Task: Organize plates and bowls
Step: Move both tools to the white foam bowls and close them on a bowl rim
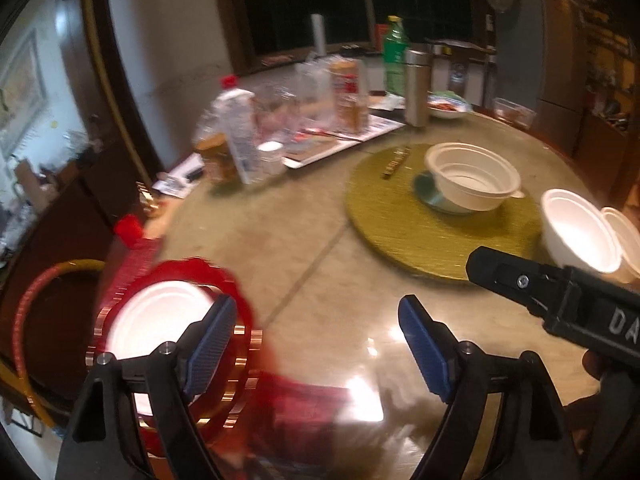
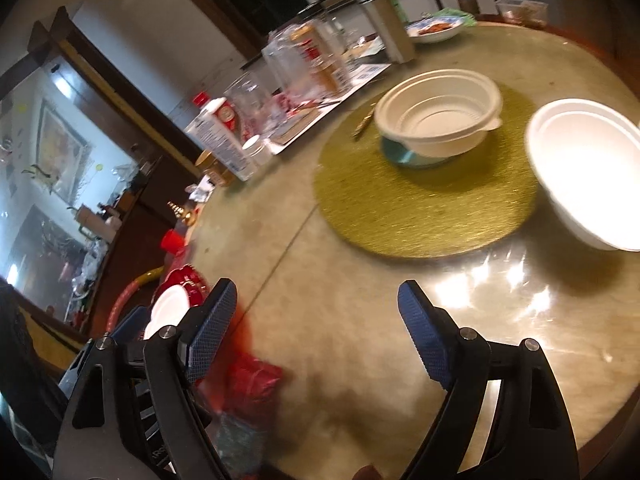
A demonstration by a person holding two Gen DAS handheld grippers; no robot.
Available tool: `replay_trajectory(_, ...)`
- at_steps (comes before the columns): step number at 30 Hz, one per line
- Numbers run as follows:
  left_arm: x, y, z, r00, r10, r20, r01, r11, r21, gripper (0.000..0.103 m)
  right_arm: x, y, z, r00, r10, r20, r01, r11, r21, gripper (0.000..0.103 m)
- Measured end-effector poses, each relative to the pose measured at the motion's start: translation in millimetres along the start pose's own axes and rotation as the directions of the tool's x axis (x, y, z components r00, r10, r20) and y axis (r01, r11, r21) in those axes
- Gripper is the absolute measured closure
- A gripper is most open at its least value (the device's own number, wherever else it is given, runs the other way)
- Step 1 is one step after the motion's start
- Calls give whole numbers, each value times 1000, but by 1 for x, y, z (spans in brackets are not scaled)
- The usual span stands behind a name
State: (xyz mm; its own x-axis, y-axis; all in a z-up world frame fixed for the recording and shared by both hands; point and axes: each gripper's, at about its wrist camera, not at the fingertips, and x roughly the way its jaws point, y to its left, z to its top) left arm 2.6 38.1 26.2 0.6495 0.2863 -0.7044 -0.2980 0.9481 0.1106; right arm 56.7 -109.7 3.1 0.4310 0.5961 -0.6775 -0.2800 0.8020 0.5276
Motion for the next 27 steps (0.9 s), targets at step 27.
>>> replay_trajectory(27, 53, -132, 37, 898, -424, -117, 426, 905, -14, 18, -108, -159, 0, 986, -131, 98, 79, 905, 417, 0)
